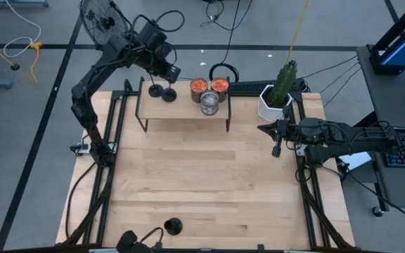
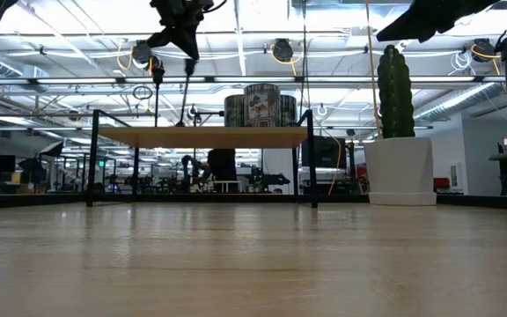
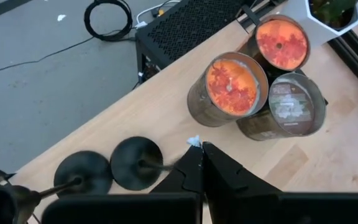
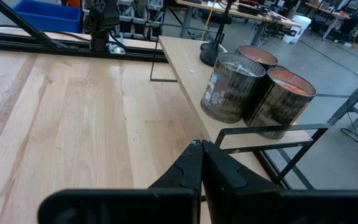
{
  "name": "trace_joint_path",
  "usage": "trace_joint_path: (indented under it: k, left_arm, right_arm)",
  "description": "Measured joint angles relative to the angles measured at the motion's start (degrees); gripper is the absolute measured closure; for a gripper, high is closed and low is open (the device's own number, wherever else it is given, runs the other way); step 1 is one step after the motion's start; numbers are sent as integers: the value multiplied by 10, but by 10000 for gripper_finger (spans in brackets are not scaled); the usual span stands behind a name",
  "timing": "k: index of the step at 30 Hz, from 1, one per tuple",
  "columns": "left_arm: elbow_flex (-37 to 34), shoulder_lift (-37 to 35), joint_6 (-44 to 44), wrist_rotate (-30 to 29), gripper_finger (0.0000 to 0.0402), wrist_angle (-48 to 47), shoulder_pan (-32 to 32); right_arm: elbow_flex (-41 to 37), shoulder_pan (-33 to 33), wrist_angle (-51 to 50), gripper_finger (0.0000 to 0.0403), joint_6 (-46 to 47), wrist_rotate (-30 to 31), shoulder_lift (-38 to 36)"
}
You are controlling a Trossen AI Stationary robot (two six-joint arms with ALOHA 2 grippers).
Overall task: Pick & Place candle stick holders
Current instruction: Put the top black candle holder on the shelf
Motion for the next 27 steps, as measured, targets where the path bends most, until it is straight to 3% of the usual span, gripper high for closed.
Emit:
trace_joint_path:
  k: [18, 22, 24, 27]
  left_arm:
    - [1, -31, -1, 26, 399, -5, -7]
    - [0, -39, -46, 3, 392, -104, -48]
    - [-14, -39, -73, -42, 392, -98, -80]
    - [-49, -39, -85, -53, 398, -86, -122]
  right_arm:
    - [0, 0, 0, 403, 2, 0, 0]
    - [0, 0, 0, 403, 12, 0, 0]
    - [0, 0, 0, 403, 10, 0, 0]
    - [0, 0, 0, 403, 0, 1, 0]
